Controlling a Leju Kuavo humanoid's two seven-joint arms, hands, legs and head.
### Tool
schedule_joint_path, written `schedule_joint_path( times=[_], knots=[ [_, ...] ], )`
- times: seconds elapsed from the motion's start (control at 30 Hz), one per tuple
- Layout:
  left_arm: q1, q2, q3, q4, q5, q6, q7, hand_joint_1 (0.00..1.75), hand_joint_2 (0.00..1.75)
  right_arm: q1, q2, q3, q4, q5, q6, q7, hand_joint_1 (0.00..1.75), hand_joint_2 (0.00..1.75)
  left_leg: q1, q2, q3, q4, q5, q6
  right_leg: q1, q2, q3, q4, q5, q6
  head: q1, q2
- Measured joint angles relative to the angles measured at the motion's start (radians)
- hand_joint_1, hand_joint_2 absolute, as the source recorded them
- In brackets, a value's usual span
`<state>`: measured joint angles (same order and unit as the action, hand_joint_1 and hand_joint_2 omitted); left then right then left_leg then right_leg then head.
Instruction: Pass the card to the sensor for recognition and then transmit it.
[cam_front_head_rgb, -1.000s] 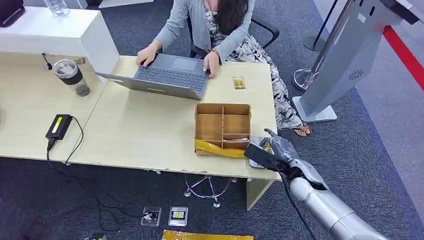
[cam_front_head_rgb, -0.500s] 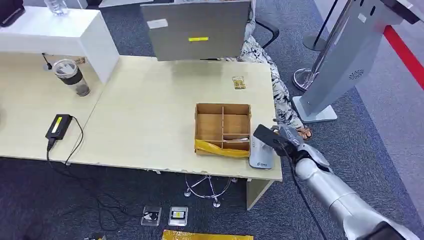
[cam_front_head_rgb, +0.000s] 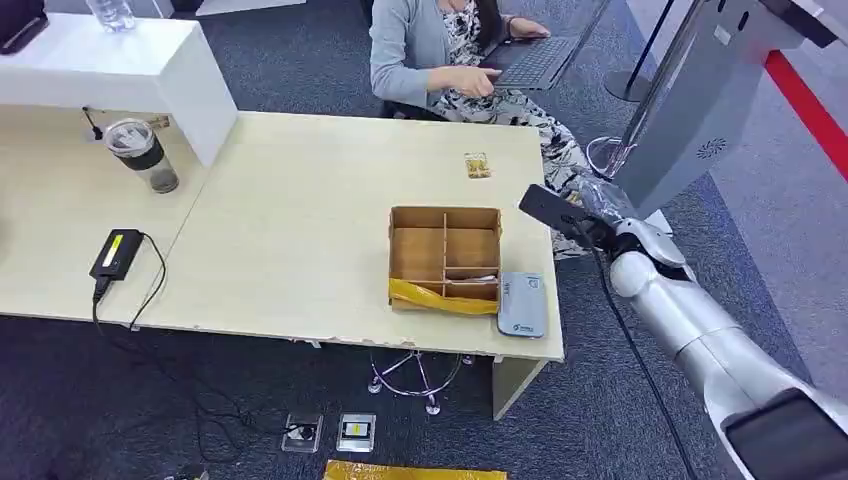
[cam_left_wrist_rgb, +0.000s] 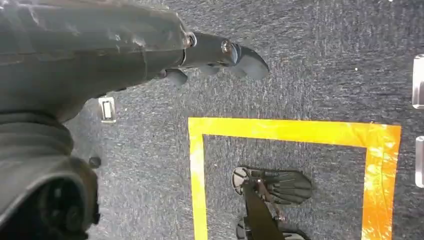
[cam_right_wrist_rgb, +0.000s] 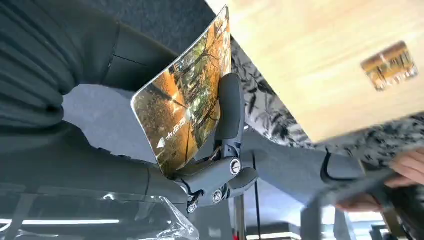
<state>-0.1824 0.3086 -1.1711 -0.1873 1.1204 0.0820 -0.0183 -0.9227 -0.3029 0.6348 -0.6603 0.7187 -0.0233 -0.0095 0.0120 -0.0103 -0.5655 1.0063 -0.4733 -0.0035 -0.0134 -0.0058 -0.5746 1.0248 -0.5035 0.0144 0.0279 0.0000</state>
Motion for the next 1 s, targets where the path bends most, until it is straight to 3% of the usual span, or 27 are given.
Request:
schedule_joint_path(
  times=[0.47,1.0],
  knots=[
    [-0.002,-0.002,-0.017,0.000,-0.005,-0.010,-0.011,0.00,0.00,-0.097,0.165,0.010,0.001,0.068,0.010,0.000,1.75,1.75,0.002,0.001,0.000,0.000,0.000,0.000,0.002,0.000,-0.001,0.000,0.000,0.000,0.000,0.000],
    [-0.001,-0.007,-0.019,0.000,0.009,0.002,-0.012,0.00,0.00,-0.107,0.251,0.010,0.040,0.089,-0.020,-0.024,1.75,1.75,0.002,0.001,0.000,0.000,0.000,0.000,0.002,0.001,-0.001,0.000,0.000,0.000,0.000,0.000]
  ],
)
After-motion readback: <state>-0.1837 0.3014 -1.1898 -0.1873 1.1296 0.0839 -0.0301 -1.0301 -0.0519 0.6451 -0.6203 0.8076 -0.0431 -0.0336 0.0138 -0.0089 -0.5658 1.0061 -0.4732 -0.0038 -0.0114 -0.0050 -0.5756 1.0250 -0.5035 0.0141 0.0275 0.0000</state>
